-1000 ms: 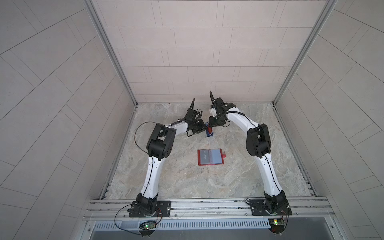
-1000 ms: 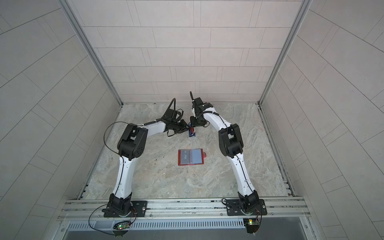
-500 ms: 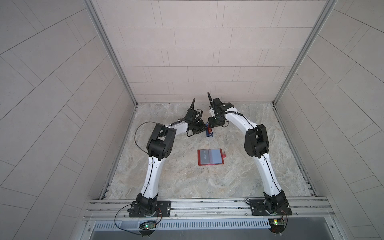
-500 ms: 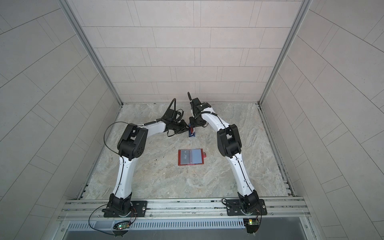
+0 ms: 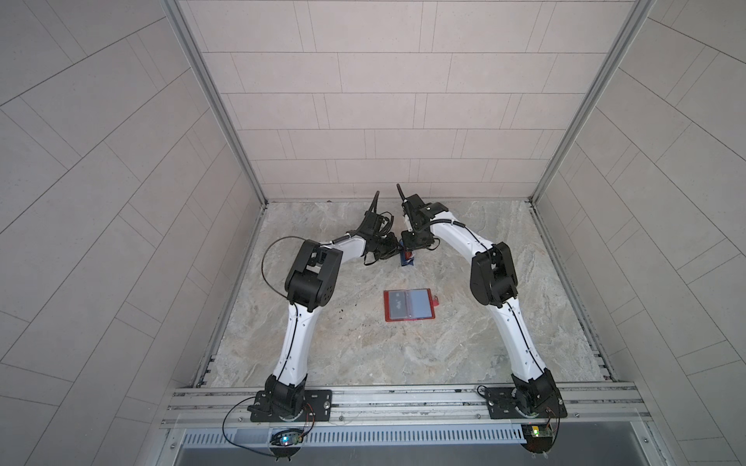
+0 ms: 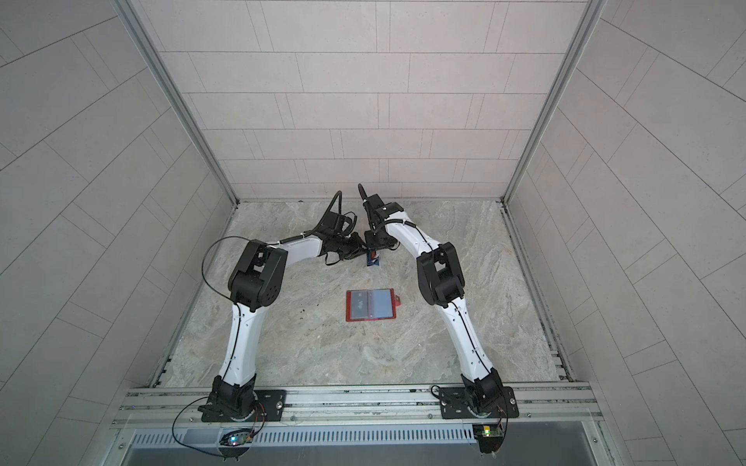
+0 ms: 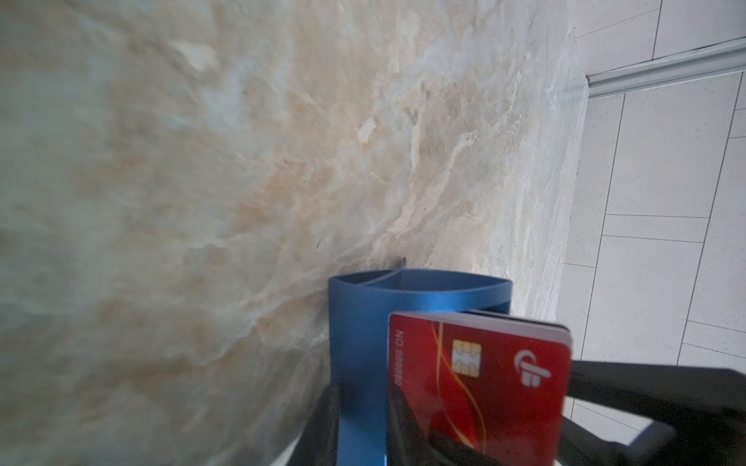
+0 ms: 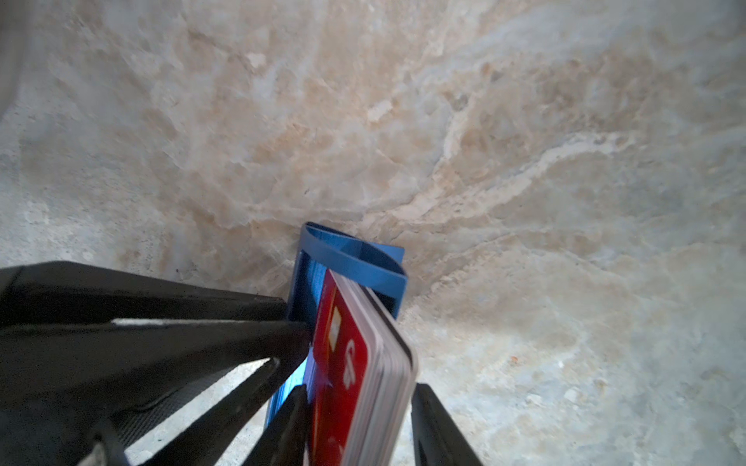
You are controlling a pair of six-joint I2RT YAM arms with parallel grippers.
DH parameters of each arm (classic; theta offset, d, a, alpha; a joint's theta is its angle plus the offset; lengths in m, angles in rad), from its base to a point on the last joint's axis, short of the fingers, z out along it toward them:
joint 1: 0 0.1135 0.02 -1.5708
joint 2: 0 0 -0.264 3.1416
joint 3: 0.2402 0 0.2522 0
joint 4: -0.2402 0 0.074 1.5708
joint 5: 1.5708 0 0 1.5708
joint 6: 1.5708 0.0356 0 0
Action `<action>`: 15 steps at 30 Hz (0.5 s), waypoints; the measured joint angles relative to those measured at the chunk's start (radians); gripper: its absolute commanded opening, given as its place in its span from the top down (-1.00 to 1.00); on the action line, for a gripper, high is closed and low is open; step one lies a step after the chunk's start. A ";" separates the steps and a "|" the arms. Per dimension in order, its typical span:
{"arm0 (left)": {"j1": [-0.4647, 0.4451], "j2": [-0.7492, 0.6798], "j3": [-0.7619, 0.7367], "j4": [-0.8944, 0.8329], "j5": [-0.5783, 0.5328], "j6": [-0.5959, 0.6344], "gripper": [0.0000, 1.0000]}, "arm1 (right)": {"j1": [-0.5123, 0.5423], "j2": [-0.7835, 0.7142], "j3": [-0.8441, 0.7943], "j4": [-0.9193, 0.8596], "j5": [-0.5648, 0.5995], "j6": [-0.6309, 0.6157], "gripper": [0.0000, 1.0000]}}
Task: Put the credit cards into the card holder
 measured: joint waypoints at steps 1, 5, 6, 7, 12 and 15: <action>0.000 0.000 0.000 0.000 0.000 0.000 0.54 | 0.000 0.000 0.000 0.000 0.000 0.001 0.13; 0.000 0.000 0.000 0.000 -0.002 0.000 0.54 | 0.000 0.000 0.001 -0.002 -0.001 0.011 0.15; 0.000 0.000 0.000 0.000 -0.002 0.001 0.54 | -0.001 0.000 0.001 -0.003 -0.002 0.014 0.16; 0.000 0.000 0.000 -0.001 -0.003 0.001 0.54 | -0.001 0.000 0.002 -0.004 -0.004 0.016 0.16; 0.000 0.000 0.000 -0.002 -0.007 0.004 0.54 | -0.007 0.000 0.002 -0.005 -0.023 0.022 0.16; 0.000 0.000 0.000 -0.002 -0.007 0.004 0.54 | -0.009 0.000 0.002 -0.005 -0.027 0.023 0.16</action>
